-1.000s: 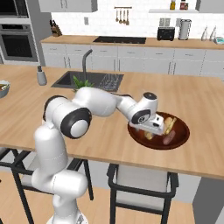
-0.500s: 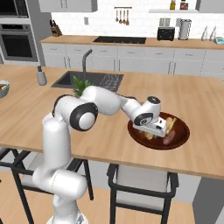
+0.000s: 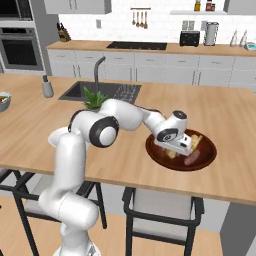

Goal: Place one bun and one sausage from the bowl on each plate.

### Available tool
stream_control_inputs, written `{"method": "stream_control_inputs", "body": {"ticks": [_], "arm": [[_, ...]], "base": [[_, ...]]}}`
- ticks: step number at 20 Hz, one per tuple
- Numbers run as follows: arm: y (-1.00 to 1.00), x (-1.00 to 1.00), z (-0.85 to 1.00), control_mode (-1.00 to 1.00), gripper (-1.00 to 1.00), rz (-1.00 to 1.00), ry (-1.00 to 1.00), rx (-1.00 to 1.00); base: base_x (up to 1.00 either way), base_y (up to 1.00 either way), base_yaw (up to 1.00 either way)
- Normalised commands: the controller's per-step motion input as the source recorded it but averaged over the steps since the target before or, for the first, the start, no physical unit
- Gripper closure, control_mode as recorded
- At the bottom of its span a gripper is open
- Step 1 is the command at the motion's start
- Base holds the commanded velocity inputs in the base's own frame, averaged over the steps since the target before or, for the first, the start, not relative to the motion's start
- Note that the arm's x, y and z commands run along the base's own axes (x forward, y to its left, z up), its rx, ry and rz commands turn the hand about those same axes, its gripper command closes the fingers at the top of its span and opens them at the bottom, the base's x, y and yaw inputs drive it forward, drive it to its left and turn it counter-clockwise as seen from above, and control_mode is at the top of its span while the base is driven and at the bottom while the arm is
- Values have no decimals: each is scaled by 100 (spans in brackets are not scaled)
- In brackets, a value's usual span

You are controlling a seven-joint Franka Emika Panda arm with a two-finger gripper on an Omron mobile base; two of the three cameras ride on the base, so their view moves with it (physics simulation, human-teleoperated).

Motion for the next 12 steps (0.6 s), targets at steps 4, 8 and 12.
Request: {"method": "stream_control_inputs", "body": {"ticks": [4, 8, 12], "arm": [[0, -32, 13, -100, 100, 0, -2, 1], [32, -91, 74, -100, 100, 0, -14, 4], [96, -96, 100, -100, 100, -1, -14, 0]], "base": [[0, 0, 0], [0, 0, 0], [0, 0, 0]]}}
